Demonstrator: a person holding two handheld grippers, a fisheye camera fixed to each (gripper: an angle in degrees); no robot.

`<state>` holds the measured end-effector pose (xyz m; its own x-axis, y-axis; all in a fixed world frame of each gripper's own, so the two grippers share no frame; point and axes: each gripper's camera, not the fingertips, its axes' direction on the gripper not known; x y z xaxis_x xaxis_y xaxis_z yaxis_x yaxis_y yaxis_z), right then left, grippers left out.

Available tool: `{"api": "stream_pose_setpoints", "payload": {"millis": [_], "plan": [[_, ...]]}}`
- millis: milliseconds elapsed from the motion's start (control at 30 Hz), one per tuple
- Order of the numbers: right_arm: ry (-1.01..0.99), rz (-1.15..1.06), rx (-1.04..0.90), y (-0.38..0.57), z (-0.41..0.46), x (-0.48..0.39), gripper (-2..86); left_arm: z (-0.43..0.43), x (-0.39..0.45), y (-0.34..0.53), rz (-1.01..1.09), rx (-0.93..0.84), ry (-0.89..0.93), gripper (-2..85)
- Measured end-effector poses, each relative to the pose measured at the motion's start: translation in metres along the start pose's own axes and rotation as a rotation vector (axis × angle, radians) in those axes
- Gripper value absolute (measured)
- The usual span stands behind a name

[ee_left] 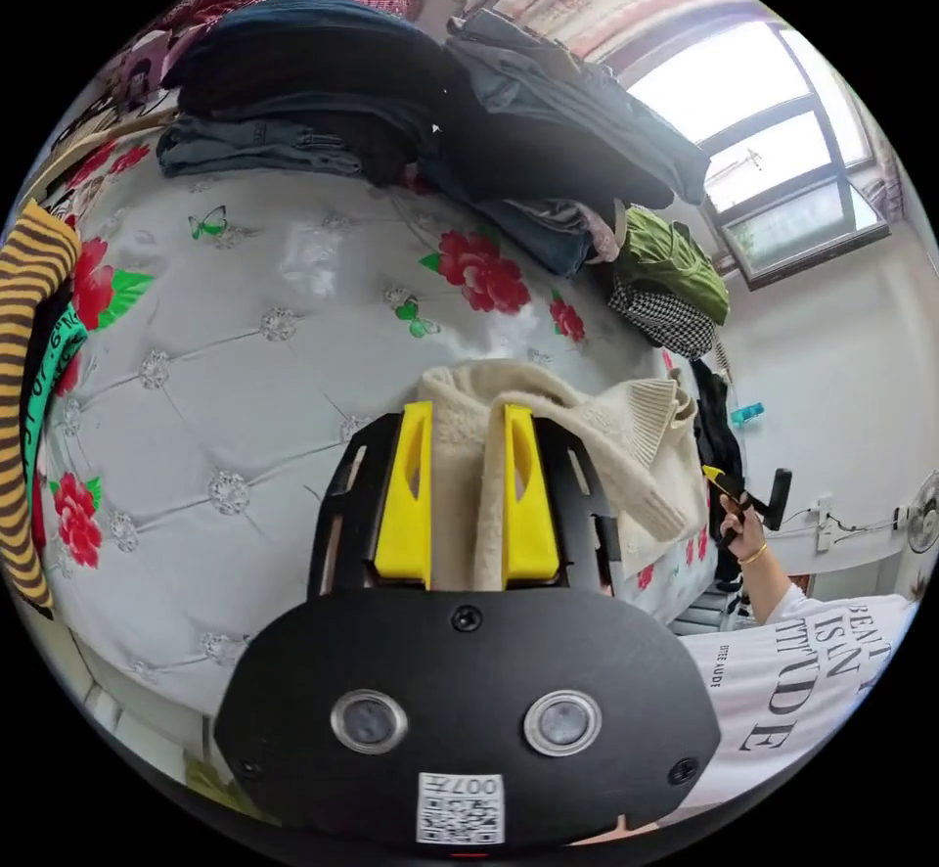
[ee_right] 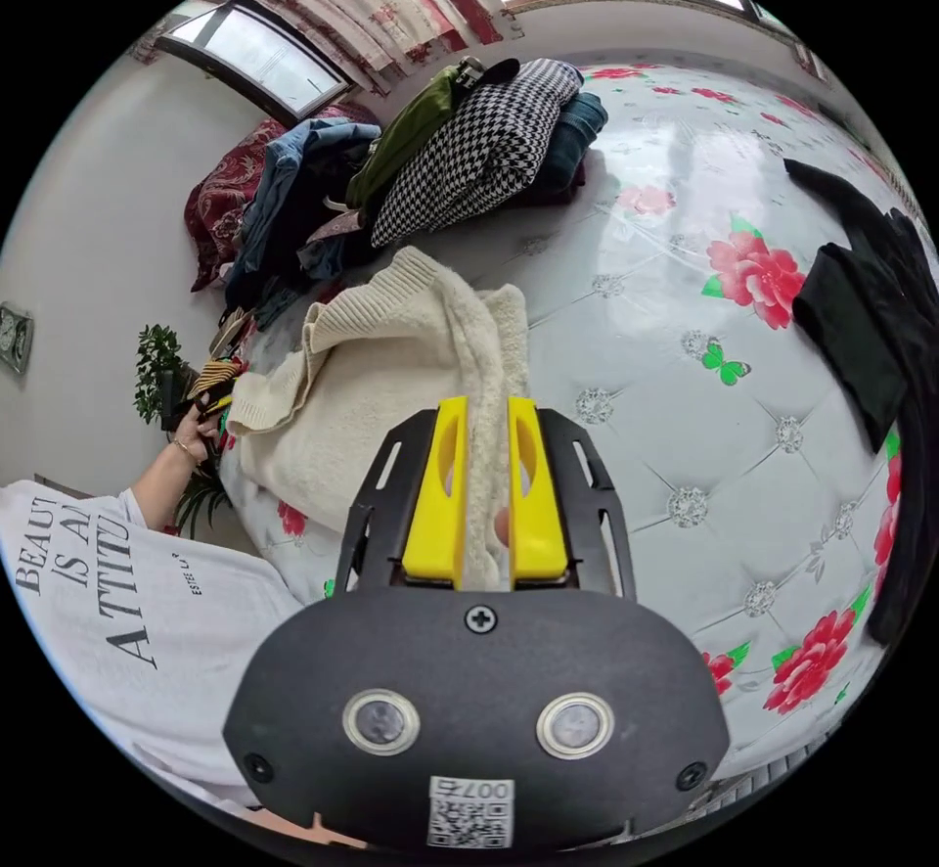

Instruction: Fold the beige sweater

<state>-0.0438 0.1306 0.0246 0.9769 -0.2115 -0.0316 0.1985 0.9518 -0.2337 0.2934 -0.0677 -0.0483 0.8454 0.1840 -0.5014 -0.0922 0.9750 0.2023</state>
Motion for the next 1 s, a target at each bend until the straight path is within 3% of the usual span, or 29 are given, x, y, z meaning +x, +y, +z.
{"api": "stream_pose_setpoints", "payload": {"millis": [133,367,433,500,567,633,700,767,833,900,1000], "plan": [[0.041,-0.034,-0.033,-0.009,0.019,-0.012,9.8,0.006,0.024,0.022,0.140,-0.040,-0.142,14.3],[0.155,-0.220,-0.047,-0.026,0.044,-0.051,9.7,-0.003,0.125,0.051,0.745,0.042,-0.307,15.3],[0.174,-0.247,-0.075,-0.036,0.056,-0.060,7.6,0.024,0.143,0.049,0.861,-0.042,-0.309,13.8],[0.213,-0.241,-0.053,-0.042,0.057,-0.065,5.5,0.061,0.149,0.040,0.905,-0.115,-0.331,6.4],[0.183,-0.226,-0.037,-0.049,0.052,-0.064,4.3,0.072,0.137,0.018,0.806,-0.118,-0.275,1.4],[0.124,-0.136,0.030,-0.056,0.036,-0.051,3.6,0.065,0.107,-0.020,0.537,-0.110,-0.136,0.2],[0.071,-0.040,0.079,-0.055,0.025,-0.035,3.5,0.043,0.037,-0.050,0.084,0.007,0.191,-0.2],[0.021,0.058,0.101,-0.048,0.021,-0.018,3.9,0.031,-0.005,-0.047,-0.158,0.105,0.275,0.0],[0.041,0.157,0.141,-0.029,0.014,-0.004,4.9,0.015,-0.019,-0.039,-0.173,0.160,0.222,1.4],[0.038,0.164,0.146,-0.011,0.005,0.002,5.6,0.002,-0.013,-0.024,-0.087,0.113,0.094,5.4],[0.000,0.166,0.112,0.023,-0.008,0.009,6.9,0.000,0.005,0.009,0.008,0.008,0.068,9.5]]}}
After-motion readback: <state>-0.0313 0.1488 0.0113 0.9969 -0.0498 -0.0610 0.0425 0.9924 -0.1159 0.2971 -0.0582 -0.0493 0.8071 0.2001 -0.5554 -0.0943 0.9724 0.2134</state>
